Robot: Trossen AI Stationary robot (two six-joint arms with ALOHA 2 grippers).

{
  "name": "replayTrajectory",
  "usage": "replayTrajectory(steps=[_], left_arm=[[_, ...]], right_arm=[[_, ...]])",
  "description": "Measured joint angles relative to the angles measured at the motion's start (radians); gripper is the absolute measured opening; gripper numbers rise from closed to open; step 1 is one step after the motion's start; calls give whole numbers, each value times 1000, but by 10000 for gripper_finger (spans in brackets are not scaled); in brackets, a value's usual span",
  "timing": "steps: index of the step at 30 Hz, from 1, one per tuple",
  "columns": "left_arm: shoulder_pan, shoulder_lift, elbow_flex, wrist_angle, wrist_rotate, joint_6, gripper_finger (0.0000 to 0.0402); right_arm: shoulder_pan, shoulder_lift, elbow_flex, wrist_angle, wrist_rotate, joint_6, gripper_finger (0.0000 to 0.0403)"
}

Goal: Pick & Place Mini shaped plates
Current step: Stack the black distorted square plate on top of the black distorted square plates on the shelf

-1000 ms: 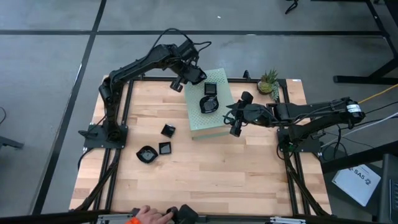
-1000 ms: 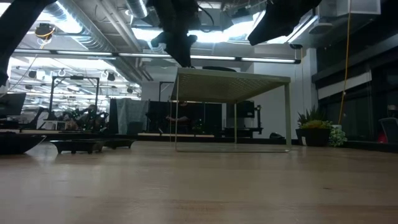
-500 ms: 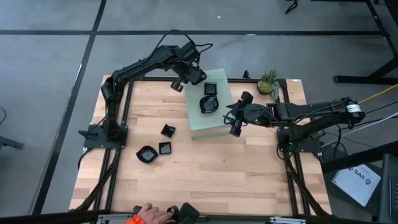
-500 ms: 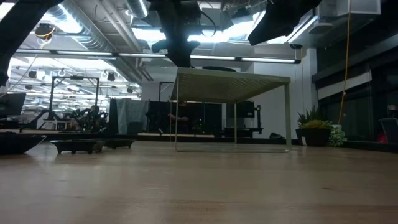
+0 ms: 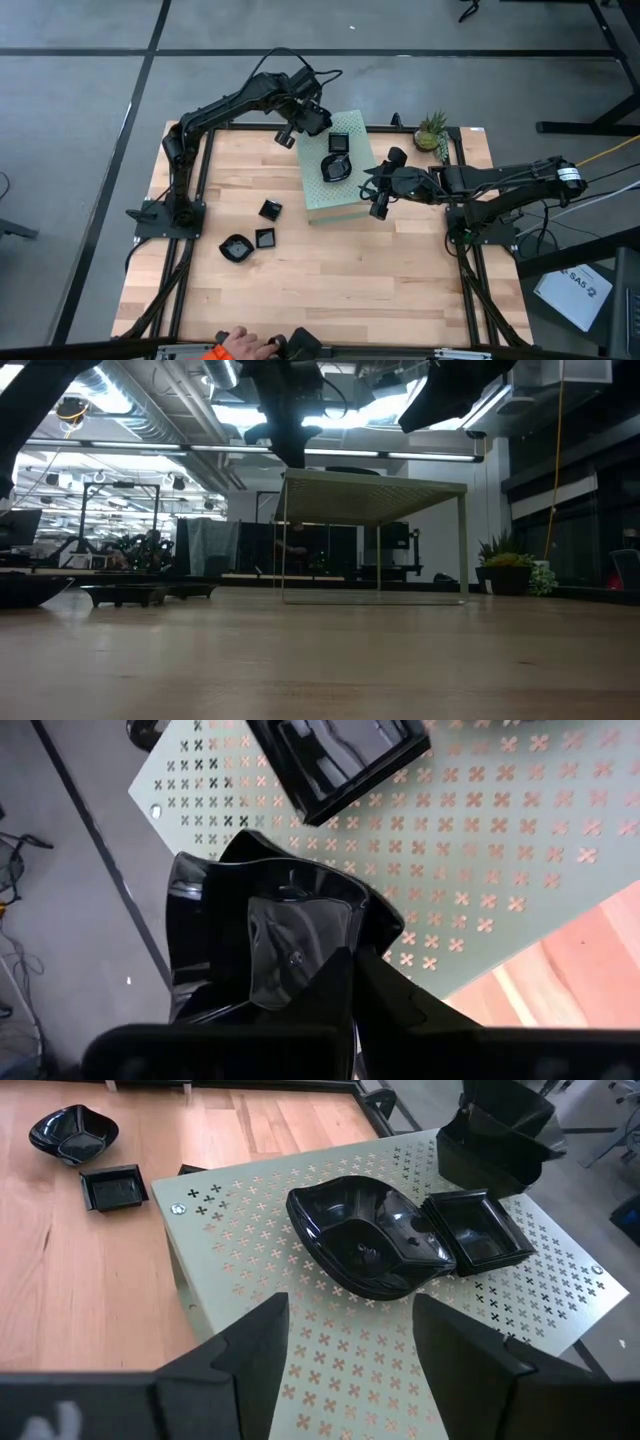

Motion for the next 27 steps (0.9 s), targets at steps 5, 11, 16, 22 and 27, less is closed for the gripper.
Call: replayTrajectory(steps=[5,11,16,22,27], left_arm=[[0,0,0,-3,32,20,3],[1,0,0,-25,33,103,2],[12,0,0,-25,32,88,6],[15,0,0,-23,32,78,20],[15,0,0,6,32,54,35]], right_arm=[[0,0,0,0,0,0,212],[0,0,0,0,0,3,212],[0,0,0,0,0,5,212],[0,0,0,0,0,5,212],[0,0,0,0,0,5,212]])
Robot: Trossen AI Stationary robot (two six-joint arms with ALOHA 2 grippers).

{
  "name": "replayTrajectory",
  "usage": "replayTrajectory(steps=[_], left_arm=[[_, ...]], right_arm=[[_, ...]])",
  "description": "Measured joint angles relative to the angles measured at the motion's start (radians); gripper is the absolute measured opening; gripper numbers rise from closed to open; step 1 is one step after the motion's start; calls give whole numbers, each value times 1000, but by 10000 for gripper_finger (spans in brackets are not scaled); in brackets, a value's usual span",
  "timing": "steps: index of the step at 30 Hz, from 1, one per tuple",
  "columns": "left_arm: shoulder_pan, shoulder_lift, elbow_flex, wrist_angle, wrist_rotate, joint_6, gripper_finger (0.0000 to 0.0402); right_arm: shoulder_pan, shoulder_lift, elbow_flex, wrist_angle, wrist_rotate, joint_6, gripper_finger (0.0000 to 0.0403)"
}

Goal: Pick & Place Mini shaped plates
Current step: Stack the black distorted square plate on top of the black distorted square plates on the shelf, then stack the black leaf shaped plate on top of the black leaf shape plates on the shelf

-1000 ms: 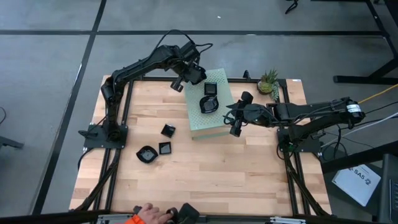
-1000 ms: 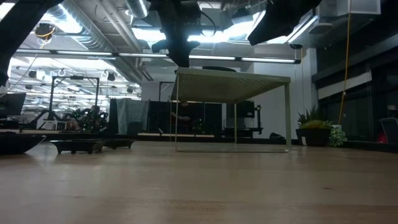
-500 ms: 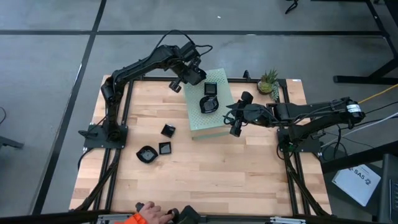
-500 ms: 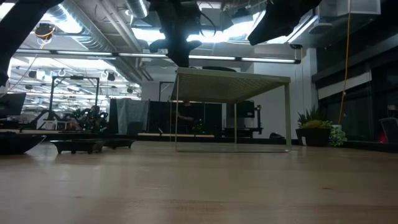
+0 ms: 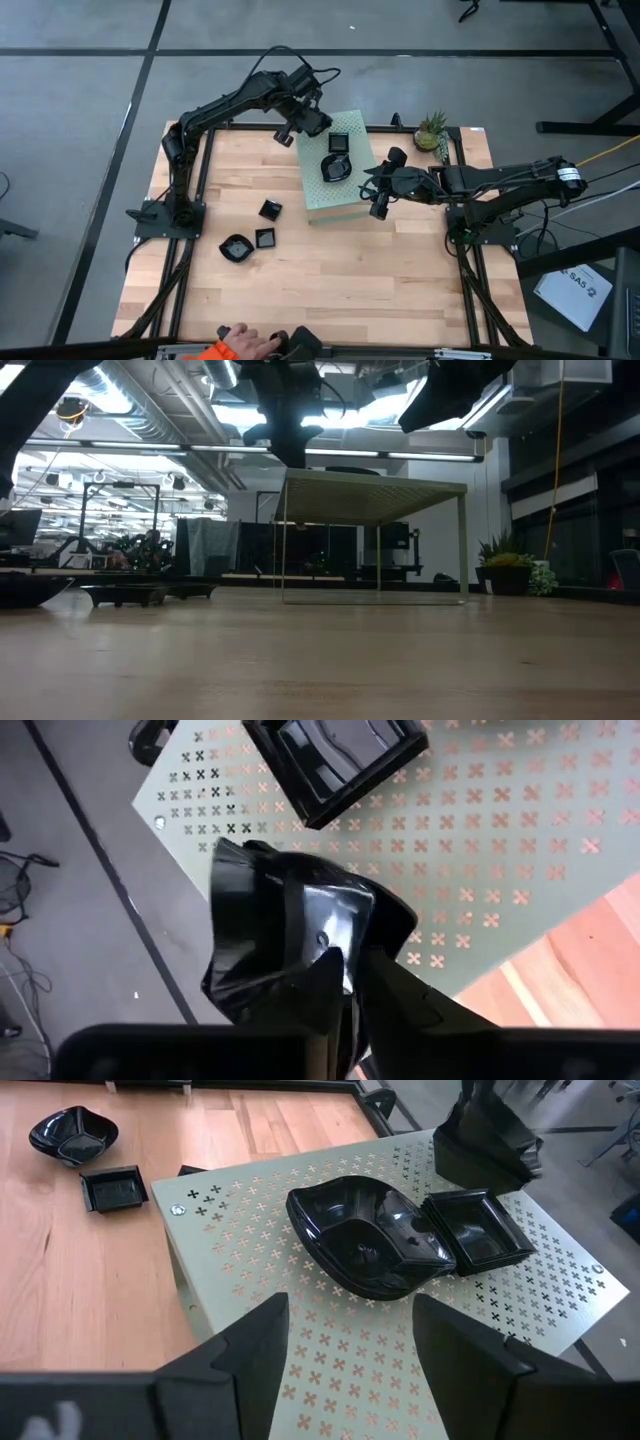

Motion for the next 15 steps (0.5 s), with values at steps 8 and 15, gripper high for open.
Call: replayTrajectory(steps=[8,15], left_arm=[[0,0,0,0,0,-29,68],[-3,0,0,-11,-37,-15,62]], right_arm=[[0,0,0,0,0,0,212],[0,0,0,0,0,0,212]])
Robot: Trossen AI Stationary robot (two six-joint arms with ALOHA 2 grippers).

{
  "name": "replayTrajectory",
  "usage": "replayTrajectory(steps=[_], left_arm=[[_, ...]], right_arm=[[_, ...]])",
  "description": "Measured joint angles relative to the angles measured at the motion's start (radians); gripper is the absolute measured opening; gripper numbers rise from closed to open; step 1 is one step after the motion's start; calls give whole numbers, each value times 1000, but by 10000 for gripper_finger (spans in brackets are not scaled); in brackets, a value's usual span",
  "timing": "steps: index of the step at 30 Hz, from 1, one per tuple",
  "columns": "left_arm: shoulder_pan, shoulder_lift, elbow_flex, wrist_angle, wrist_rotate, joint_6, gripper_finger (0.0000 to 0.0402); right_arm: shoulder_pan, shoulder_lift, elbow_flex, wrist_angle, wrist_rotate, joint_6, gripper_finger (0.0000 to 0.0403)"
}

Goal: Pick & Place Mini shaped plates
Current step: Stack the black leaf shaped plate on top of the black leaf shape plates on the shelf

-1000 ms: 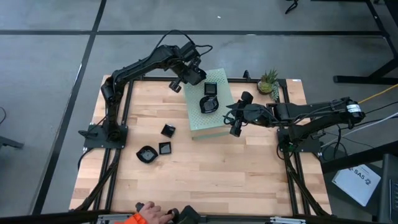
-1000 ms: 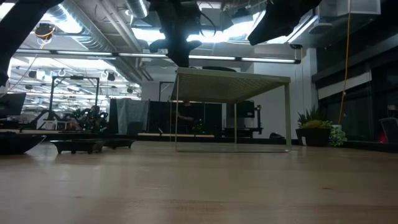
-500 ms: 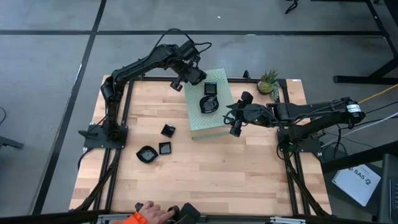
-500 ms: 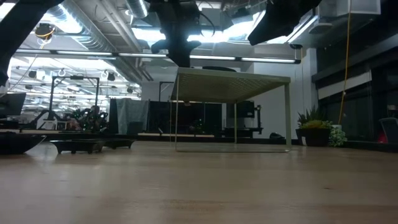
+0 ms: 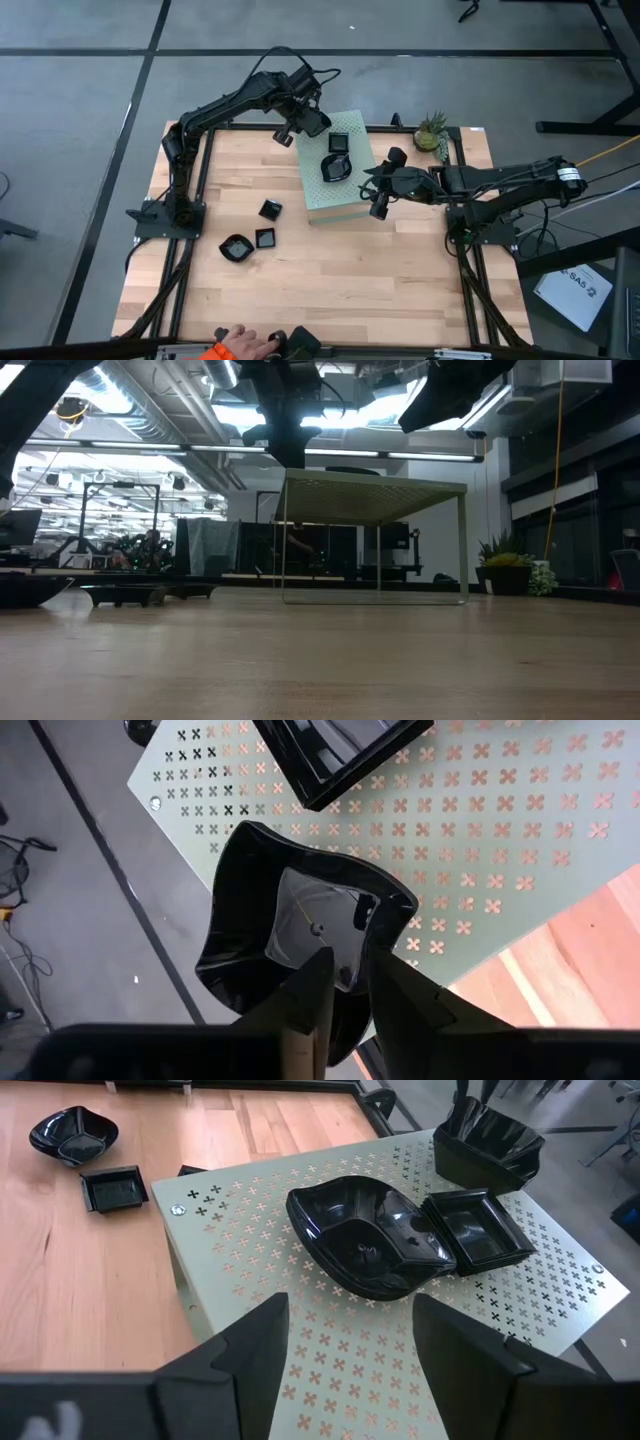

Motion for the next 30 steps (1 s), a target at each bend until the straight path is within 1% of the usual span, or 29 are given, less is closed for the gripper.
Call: replayTrajectory(steps=[6,8,16,21,25,30], left_arm=[[-2,0,0,0,-26,-23,38],[-8,0,0,0,-43,-46,34],[-40,-53,0,-10,-43,-154,24],[-74,-95,0,-83,-43,-320,24],[-121,-117,0,-174,-43,-523,22],[-211,-135,0,-260,-43,-767,22]], right_arm=[[0,0,0,0,0,0,212],[0,0,0,0,0,0,212],[0,0,0,8,0,1,212],[0,0,0,64,-13,41,212],[0,0,0,108,-17,51,212],[0,0,0,121,-18,30,212]])
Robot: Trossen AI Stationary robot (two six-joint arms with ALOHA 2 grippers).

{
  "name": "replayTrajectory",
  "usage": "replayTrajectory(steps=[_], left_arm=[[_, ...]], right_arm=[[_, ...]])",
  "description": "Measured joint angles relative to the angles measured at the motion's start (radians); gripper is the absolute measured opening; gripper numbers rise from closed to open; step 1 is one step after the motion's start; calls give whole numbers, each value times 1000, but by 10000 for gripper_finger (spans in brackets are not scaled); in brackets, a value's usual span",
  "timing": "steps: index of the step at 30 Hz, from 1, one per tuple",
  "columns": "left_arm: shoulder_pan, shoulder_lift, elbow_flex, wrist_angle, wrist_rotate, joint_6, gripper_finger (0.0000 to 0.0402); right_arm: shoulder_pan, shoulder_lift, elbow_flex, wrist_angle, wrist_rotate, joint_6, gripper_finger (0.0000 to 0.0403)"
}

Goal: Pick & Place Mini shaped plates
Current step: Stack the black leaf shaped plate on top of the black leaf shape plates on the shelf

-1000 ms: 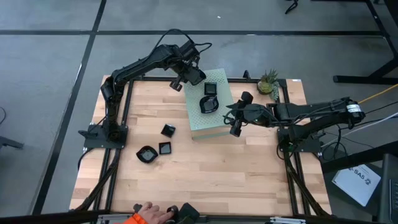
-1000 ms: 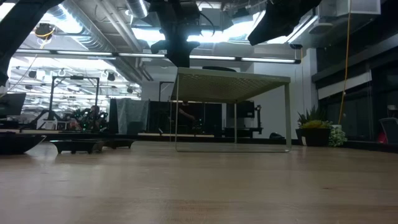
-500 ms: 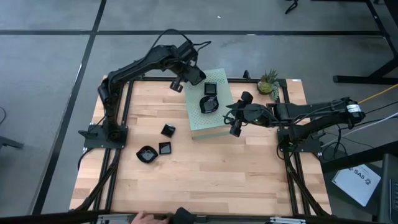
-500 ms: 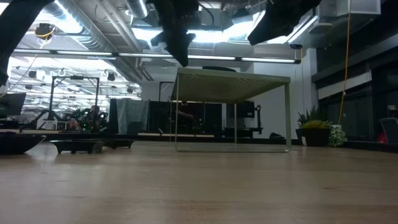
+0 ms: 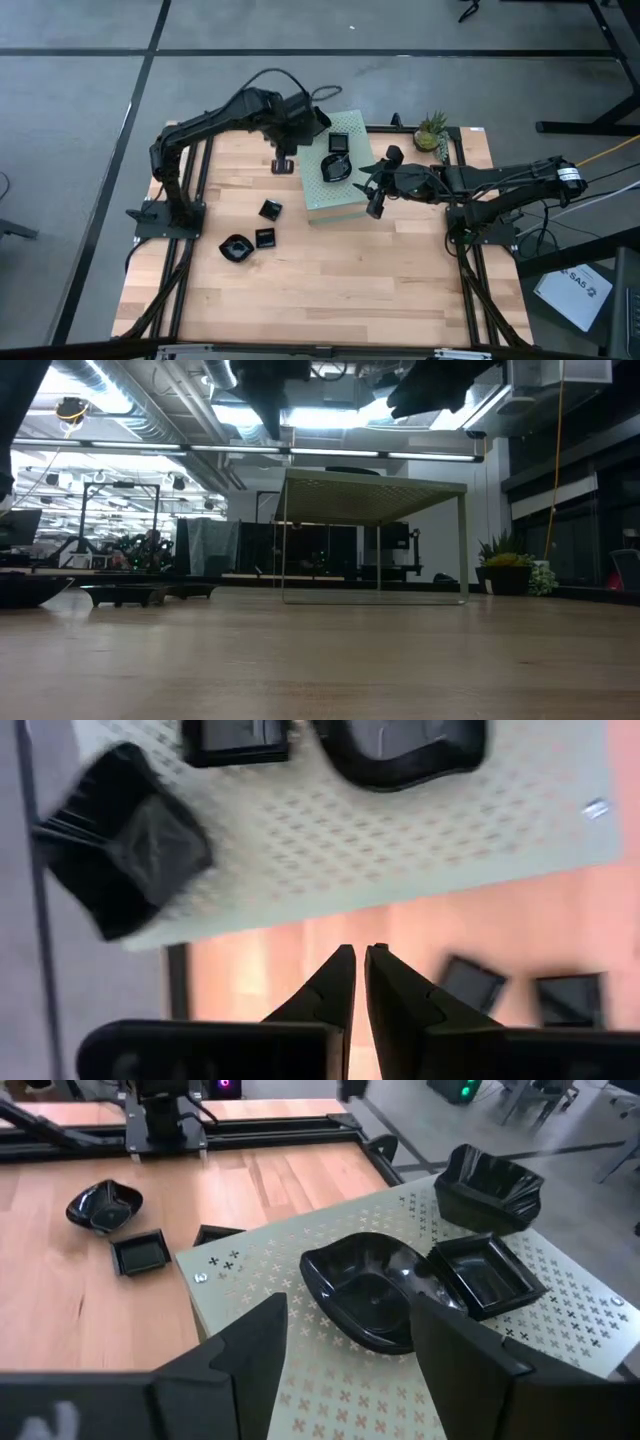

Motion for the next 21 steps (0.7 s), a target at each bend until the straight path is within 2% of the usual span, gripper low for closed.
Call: replayTrajectory(steps=[6,13,21], left_arm=[[-147,-1,0,-35,-59,-248,22],[-346,-1,0,-25,-157,-585,22],[-584,-1,0,-25,-304,-904,22]], right_arm=[[0,0,0,-6,-26,-1,212],[0,0,0,-26,-288,-4,212],[2,0,0,-28,-421,-4,212]])
